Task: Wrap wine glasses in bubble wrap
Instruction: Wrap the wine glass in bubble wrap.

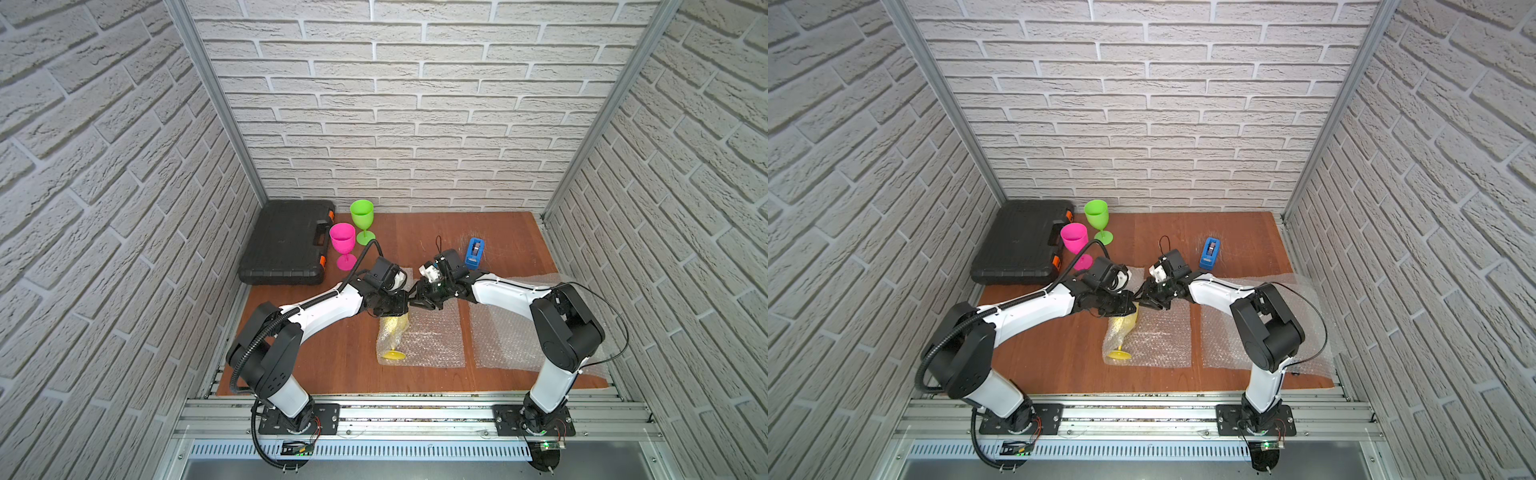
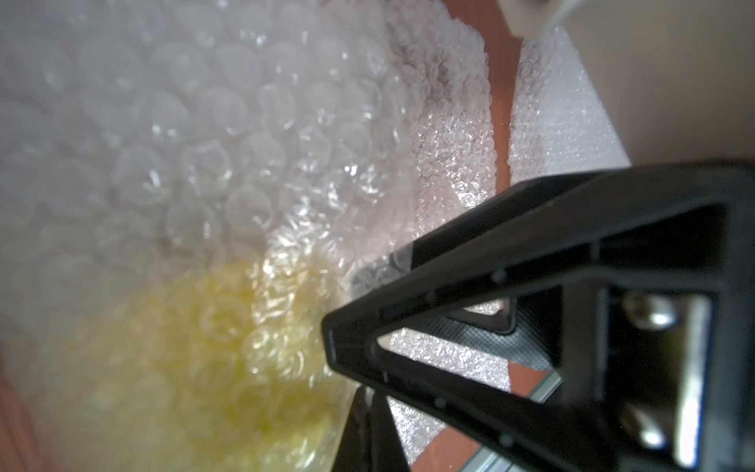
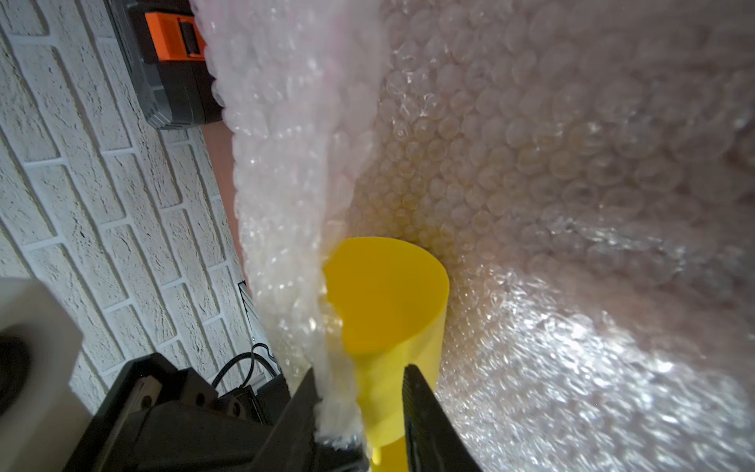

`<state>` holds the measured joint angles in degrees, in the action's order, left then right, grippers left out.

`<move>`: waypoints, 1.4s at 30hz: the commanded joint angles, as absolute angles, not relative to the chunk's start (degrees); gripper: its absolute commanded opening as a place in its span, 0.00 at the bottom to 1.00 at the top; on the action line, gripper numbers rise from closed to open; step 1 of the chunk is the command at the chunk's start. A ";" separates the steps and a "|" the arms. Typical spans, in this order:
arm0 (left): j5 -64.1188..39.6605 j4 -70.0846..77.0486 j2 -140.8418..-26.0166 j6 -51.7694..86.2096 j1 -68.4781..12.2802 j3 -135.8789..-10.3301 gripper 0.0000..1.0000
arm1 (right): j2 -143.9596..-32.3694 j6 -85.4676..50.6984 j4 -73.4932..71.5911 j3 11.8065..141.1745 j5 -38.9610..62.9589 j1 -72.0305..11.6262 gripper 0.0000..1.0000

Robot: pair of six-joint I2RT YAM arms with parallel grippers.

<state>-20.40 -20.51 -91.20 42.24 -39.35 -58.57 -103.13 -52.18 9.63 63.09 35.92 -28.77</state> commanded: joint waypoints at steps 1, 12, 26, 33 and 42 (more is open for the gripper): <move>-21.81 -19.29 -90.05 42.78 -39.64 -58.54 0.00 | -101.96 -51.28 9.34 62.75 35.32 -28.92 0.22; -15.79 -24.51 -84.90 43.76 -39.65 -61.68 0.43 | -101.42 -44.64 18.86 63.63 29.78 -27.68 0.03; -3.38 -42.13 -94.48 36.67 -43.37 -73.10 0.95 | -101.59 -41.51 21.97 61.58 26.57 -25.68 0.03; -2.13 -43.99 -102.84 35.40 -45.23 -77.75 0.98 | -101.07 -40.88 22.13 60.21 25.75 -24.71 0.03; -3.25 -41.98 -108.01 35.38 -45.53 -78.34 0.97 | -100.72 -39.81 22.65 59.85 25.58 -23.82 0.03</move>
